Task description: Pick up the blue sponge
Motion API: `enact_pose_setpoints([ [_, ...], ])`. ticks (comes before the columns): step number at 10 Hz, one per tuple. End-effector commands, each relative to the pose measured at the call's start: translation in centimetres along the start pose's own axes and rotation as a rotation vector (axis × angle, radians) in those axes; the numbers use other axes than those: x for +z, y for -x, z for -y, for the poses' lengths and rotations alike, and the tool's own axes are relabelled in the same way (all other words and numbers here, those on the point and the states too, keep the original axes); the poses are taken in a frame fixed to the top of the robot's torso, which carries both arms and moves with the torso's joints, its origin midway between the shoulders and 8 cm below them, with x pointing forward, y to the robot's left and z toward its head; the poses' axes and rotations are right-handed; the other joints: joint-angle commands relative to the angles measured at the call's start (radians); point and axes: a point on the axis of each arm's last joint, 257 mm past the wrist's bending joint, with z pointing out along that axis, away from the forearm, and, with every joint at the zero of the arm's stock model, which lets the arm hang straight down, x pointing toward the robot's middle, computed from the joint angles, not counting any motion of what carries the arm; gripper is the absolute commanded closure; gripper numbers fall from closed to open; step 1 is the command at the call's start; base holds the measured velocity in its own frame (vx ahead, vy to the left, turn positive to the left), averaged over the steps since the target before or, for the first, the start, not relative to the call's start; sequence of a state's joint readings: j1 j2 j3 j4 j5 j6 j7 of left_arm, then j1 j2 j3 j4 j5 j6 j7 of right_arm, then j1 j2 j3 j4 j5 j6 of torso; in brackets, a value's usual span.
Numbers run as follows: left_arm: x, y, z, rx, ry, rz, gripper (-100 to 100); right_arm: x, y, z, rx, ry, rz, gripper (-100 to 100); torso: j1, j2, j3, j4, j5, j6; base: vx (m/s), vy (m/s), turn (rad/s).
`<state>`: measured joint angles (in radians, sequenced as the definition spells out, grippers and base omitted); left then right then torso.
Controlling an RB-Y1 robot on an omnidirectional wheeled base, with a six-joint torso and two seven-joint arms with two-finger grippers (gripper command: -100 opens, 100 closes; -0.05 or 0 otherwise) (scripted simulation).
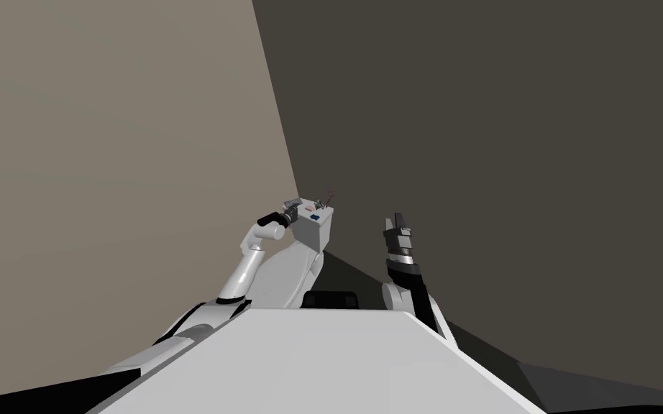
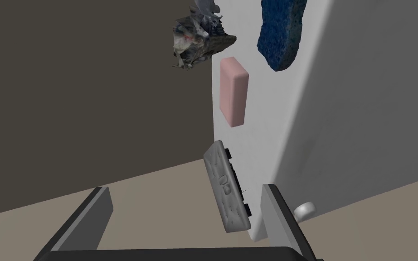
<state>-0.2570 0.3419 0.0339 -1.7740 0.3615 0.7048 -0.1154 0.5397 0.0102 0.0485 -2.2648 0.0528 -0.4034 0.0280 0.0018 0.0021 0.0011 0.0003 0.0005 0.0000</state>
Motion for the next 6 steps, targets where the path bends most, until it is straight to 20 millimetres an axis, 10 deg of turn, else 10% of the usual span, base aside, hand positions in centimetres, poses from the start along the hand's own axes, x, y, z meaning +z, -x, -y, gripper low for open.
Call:
enact_pose_setpoints([
  [1,0.93,0.11,-0.03,0.009,0.037,-0.002,-100,0.00,0.00,0.00,0.000,0.000,0.000,0,0.000,0.000,0.000,0.000,0.000,0.000,-0.038,0.041,-0.127],
  [6,1.54,0.13,0.01,0.014,0.060,-0.005,-100,0.00,0.00,0.00,0.000,0.000,0.000,0,-0.003,-0.003,-0.001,-0.001,-0.001,-0.001,-0.014,0.015,-0.048],
])
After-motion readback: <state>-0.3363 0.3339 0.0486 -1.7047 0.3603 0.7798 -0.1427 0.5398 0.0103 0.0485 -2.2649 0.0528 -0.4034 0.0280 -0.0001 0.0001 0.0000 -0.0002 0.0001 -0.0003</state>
